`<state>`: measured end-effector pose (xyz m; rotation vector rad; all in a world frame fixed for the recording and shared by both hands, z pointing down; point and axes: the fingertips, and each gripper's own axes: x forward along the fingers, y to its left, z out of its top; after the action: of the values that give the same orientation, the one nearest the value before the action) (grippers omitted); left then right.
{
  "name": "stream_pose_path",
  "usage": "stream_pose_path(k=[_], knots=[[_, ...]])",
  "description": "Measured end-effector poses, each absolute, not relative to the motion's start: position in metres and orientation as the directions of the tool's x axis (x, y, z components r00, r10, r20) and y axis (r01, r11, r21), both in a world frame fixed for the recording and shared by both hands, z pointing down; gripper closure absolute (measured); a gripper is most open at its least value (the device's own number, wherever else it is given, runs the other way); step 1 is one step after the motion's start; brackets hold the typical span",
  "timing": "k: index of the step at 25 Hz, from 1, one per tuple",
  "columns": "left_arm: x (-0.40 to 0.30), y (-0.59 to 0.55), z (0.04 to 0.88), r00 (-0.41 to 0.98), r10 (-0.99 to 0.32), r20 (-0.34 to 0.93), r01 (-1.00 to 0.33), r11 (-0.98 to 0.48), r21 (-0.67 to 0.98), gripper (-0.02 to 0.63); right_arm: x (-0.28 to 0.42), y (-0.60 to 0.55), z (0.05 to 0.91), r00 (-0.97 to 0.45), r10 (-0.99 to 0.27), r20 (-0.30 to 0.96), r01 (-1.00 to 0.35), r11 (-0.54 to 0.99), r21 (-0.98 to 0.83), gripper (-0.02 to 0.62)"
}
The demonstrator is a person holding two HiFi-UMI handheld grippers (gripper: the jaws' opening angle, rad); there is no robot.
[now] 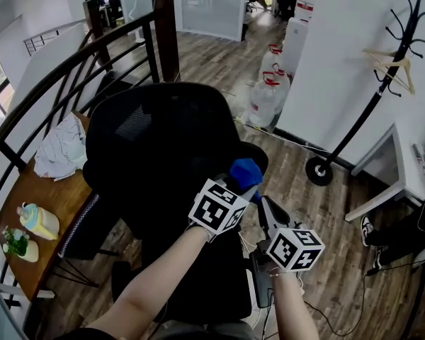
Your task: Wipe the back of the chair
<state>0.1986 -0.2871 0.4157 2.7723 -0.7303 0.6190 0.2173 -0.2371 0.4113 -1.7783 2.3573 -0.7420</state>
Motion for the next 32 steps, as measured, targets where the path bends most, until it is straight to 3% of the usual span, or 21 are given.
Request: stream_pose_path(k=[10, 32], knots=[[0.175, -0.302, 0.416, 0.760, -0.466, 0.453, -0.560, -0.823, 0.094, 0.483, 0.193, -0.252, 0.404, -0.364, -0.910, 0.197, -0.864, 0.251, -0.436, 0.565], [0.041, -0.314, 0.415, 0.612, -0.634, 0.472, -0.758, -0.641, 0.121, 0.483, 0.093, -0.270, 0.400, -0.537, -0.822, 0.190, -0.795, 0.417, -0.441, 0.565]])
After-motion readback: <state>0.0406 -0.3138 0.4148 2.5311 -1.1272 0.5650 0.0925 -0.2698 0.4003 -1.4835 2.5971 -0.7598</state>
